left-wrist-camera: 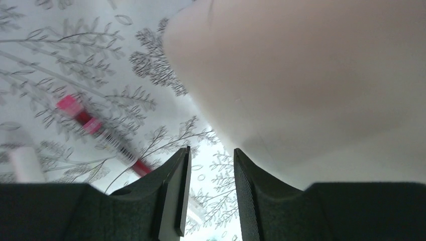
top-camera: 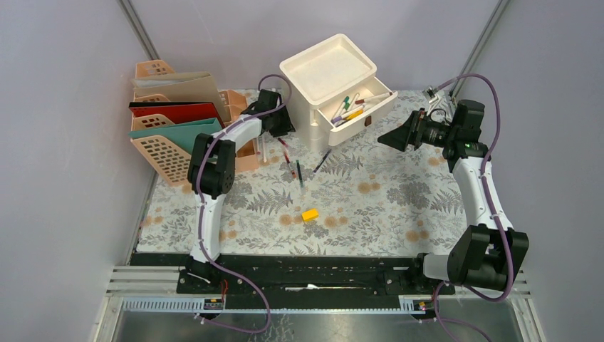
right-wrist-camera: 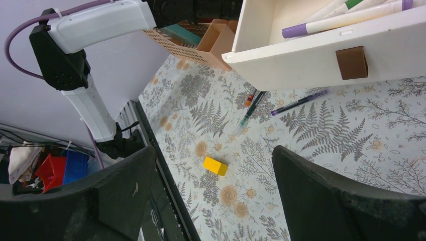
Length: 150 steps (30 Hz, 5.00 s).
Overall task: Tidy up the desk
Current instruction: Pick up the stationery from the center of the board.
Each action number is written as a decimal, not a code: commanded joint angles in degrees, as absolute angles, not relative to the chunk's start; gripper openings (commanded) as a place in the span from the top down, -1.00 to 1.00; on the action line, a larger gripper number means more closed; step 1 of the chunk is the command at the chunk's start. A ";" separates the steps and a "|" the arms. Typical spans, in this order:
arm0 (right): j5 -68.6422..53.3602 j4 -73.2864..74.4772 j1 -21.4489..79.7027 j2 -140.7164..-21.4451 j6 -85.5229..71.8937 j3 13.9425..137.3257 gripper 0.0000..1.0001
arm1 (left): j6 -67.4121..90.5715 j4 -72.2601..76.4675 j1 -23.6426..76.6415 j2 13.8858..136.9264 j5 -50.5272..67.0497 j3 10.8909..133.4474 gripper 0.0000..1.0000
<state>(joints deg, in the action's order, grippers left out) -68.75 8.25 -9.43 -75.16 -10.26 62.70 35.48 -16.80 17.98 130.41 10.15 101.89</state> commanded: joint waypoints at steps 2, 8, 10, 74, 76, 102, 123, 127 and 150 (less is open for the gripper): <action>-71.21 6.41 -9.84 -75.12 -9.26 62.83 -0.84 | 26.36 -20.41 18.55 120.88 -1.45 102.16 0.03; -71.28 6.34 -9.84 -75.97 -9.20 62.98 -0.84 | 20.39 -24.79 18.53 116.56 -9.89 97.49 -0.02; -71.36 6.37 -9.84 -76.11 -9.30 63.08 -0.84 | 19.56 -24.95 18.48 116.22 -11.65 96.46 0.09; -71.98 4.97 -9.93 -75.25 -10.63 62.23 -0.84 | 16.13 -29.80 16.83 122.64 -17.54 93.22 0.17; -71.98 4.93 -9.93 -75.23 -10.63 62.23 -0.84 | 15.85 -29.91 16.58 123.08 -16.57 93.09 0.18; -72.16 4.84 -9.93 -75.14 -10.81 62.23 -0.84 | 15.47 -32.67 16.76 124.11 -16.29 91.91 0.17; -74.41 4.97 -9.93 -74.91 -10.74 63.08 -0.83 | 20.18 -28.41 20.16 114.16 -8.87 81.94 1.00; -76.29 4.92 -9.93 -75.00 -10.32 63.45 -0.83 | 22.28 -25.16 21.13 105.65 -7.49 75.92 1.00; -77.58 16.72 8.06 -69.03 0.28 65.11 -0.94 | 46.26 24.88 26.59 57.86 27.78 36.64 1.00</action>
<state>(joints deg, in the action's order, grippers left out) -80.55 15.31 2.37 -70.37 -0.69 62.43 40.32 10.07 23.92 60.47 23.22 36.69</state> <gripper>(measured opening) 0.971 0.038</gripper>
